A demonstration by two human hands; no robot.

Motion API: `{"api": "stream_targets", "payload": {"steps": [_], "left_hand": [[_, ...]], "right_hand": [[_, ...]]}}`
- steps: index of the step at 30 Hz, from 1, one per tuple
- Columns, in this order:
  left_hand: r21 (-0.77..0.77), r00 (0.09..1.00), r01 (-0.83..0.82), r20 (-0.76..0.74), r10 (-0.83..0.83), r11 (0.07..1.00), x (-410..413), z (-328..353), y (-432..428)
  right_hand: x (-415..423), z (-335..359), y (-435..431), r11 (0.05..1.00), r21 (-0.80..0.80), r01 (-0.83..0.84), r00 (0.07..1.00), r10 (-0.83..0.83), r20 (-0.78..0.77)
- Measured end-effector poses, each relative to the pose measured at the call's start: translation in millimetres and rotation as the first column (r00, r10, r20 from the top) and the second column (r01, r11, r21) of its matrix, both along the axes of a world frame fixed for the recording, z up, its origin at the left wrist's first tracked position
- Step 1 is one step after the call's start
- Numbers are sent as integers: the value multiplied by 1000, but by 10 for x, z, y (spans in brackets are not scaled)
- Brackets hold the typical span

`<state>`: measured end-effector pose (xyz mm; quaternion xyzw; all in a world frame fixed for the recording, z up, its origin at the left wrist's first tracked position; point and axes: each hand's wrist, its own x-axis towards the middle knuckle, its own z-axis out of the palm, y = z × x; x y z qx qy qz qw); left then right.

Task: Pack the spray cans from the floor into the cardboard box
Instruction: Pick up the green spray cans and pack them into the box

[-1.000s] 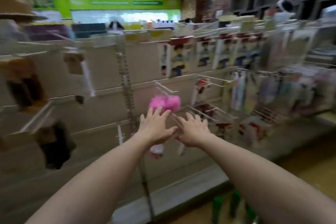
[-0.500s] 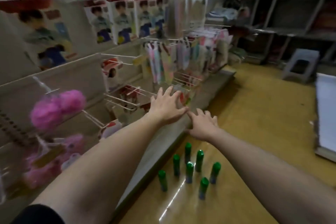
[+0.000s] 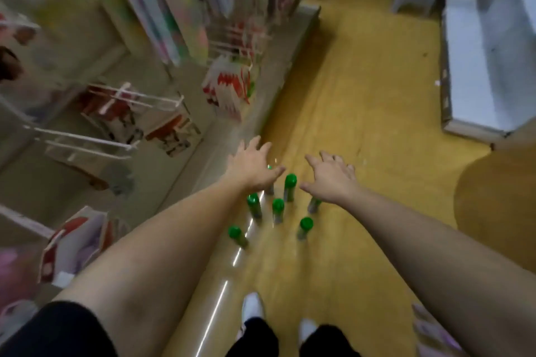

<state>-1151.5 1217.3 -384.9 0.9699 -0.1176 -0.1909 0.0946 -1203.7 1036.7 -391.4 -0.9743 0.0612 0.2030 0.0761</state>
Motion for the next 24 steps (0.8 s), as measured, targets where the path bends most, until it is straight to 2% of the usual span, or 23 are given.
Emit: {"api": "stream_targets", "payload": {"steps": [5,13,21,24], "left_hand": [[44,982,42,-185,-33,998,53,-1135,66],[154,925,-72,-358,124,985,-27,-2924,366],[253,883,-111,-419,212,961,-112,-4446,756],[178,857,-266,-406,317,947,-58,-4880,851]], "right_hand": [[62,-1031,-96,999,34,32,987,-26,-162],[287,-2873,-418,999,37,13,936,1,-353],[429,-4412,-506,998,46,30,925,-11,-380],[433,-4857,-498,993,60,105,938,-78,-339]]}}
